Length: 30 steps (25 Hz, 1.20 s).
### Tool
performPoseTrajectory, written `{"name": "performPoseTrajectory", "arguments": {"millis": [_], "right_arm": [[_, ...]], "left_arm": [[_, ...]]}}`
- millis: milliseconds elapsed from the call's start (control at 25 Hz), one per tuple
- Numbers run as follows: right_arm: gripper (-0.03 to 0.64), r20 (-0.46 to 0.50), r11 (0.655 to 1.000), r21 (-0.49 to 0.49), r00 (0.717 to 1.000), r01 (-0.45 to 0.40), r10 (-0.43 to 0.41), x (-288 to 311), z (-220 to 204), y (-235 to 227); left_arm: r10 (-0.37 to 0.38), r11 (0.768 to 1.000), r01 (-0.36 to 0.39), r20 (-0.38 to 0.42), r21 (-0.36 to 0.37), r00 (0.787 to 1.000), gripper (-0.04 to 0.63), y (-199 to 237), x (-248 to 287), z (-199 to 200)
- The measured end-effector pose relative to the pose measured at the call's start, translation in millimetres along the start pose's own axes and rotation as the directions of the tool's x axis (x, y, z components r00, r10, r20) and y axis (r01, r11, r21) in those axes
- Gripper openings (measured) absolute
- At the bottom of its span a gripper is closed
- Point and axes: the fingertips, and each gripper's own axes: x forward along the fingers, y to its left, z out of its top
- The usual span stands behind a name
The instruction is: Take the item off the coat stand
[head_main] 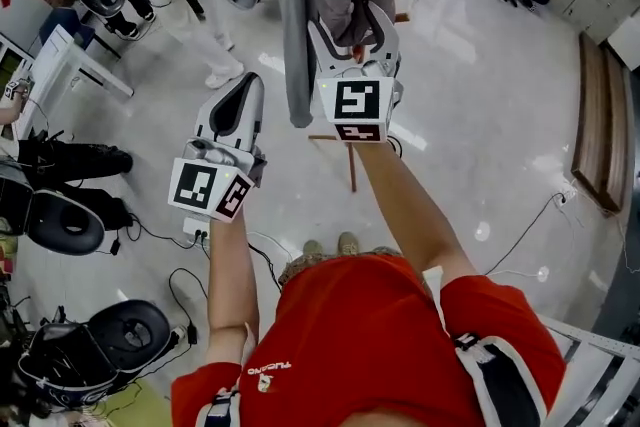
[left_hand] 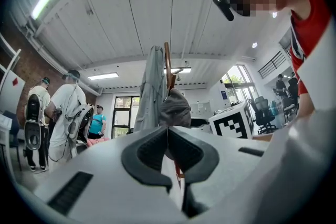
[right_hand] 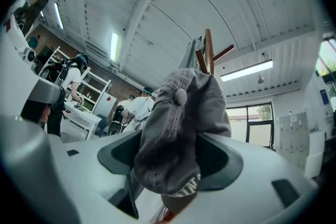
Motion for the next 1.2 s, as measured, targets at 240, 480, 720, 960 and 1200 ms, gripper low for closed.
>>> {"name": "performPoseTrajectory", "arguments": {"millis": [240, 480, 720, 960, 1200], "right_arm": [[0.072, -0.015, 0.996, -0.069, 0.998, 0.057, -0.058, 5.4, -0.8, -6.7], [0.037, 0.086, 0.992, -0.112, 0.995, 0.053, -0.044, -12.2, 25.1, -9.9], [0.035, 0.113, 0.991, -0.13, 0.994, 0.02, -0.006, -40.5, 57.1, -15.2], [0.035, 0.204, 0.982, -0.186, 0.977, -0.021, 0.059, -71.3, 97.8, -14.9], [0.035, 0.268, 0.971, -0.187, 0.943, -0.148, 0.195, -99.8, 120.2, -10.5]], "left_arm": [[-0.021, 1.0, 0.021, 0.003, -0.016, 1.0, 0.012, 15.9, 2.8, -2.2], [-0.058, 0.998, 0.058, 0.006, -0.031, 0.998, 0.012, 18.5, 5.4, -5.1], [-0.104, 0.994, 0.105, 0.009, -0.041, 0.994, 0.012, 3.2, 16.5, -7.9], [-0.148, 0.988, 0.148, 0.022, -0.042, 0.989, 0.012, -19.2, 19.1, -8.6], [-0.171, 0.984, 0.173, 0.036, -0.043, 0.985, 0.012, -28.9, 19.4, 2.3]]}}
